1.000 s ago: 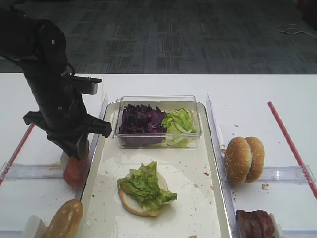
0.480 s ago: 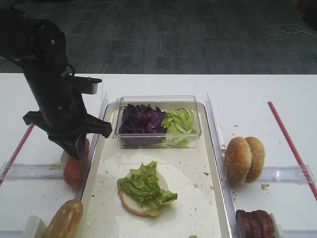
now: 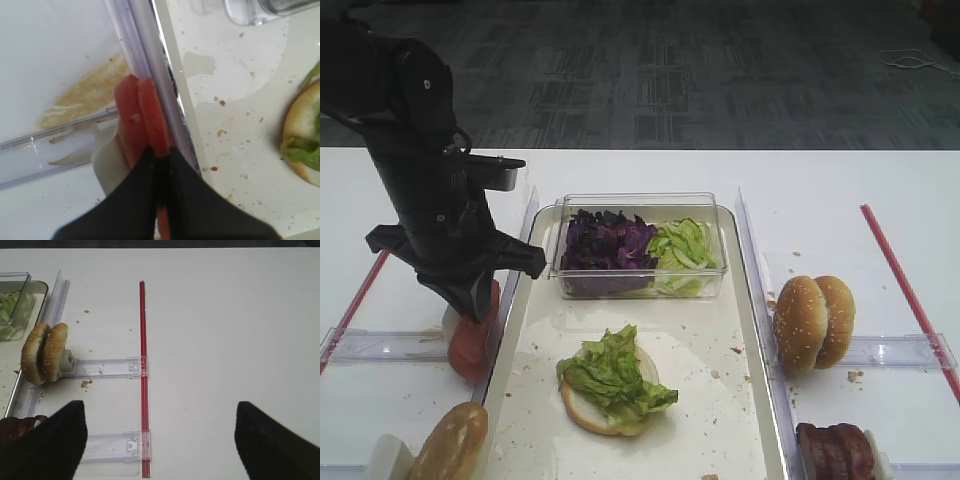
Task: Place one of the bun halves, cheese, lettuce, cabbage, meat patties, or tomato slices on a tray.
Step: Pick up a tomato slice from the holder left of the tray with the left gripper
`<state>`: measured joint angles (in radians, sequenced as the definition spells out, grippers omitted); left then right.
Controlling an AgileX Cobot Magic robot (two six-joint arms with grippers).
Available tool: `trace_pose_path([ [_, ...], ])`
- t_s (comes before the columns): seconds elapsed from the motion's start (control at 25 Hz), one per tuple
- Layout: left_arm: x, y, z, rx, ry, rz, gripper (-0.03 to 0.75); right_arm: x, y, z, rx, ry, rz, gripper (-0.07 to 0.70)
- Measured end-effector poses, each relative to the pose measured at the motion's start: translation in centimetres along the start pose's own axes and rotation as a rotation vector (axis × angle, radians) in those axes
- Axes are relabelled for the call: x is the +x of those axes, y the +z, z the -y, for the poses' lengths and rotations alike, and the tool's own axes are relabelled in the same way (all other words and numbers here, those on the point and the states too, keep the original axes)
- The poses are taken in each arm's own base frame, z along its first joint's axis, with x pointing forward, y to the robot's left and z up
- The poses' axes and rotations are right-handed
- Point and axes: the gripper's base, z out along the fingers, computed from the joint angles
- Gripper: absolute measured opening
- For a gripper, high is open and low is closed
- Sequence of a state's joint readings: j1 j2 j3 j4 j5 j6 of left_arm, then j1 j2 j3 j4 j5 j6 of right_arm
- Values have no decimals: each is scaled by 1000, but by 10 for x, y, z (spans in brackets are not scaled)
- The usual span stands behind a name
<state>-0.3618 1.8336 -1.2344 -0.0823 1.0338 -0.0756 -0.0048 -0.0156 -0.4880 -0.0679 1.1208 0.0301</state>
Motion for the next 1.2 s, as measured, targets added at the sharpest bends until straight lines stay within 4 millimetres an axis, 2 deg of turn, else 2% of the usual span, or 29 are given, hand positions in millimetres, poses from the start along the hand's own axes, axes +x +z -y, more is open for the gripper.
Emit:
trace_pose_path([
  [0.16,0,-2,0,1,0,6,39,0,0,0,0,0,0,632],
  [0.6,5,-31,2,13,15,33,37,0,0,0,0,0,0,632],
  [0.92,17,-60,11,97,86,74,36,0,0,0,0,-2,0,632],
  [1.2,20,-64,14,131,123,72,36,0,0,0,0,-17,0,631],
])
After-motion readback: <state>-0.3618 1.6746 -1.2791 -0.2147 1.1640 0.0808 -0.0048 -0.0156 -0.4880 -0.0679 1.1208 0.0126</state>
